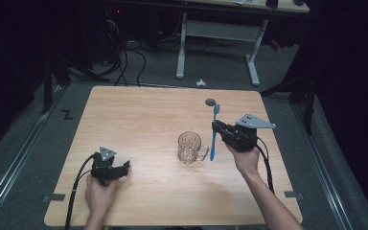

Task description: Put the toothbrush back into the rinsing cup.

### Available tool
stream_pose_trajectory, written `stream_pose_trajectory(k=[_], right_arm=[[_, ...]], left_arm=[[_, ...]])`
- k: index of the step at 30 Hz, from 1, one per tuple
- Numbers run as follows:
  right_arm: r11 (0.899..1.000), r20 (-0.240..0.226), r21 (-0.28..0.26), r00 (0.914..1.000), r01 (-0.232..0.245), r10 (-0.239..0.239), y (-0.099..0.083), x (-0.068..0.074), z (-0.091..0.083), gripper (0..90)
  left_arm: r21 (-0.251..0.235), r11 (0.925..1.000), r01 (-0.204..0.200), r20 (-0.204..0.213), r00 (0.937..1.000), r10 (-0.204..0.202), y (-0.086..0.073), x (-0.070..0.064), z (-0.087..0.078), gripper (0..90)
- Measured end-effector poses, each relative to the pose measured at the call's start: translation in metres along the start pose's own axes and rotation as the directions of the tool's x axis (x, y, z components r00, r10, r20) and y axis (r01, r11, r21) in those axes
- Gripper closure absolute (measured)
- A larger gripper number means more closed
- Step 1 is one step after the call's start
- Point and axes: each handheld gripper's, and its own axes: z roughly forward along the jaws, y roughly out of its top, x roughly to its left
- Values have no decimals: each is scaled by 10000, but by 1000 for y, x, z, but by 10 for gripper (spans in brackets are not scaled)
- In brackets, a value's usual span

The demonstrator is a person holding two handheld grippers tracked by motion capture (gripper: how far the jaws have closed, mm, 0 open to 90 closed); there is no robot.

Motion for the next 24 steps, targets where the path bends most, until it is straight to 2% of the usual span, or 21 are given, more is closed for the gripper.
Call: stream_pose_trajectory(k=[15,24], right_arm=[[9994,312,-231,9992,266,-258,9,-2,11,805],[9997,410,-207,9990,-148,156,7,-12,17,805]], left_arm=[[1,10000,0,-2,10000,0,0,0,0,240],[-3,10000,0,0,10000,0,0,0,0,240]])
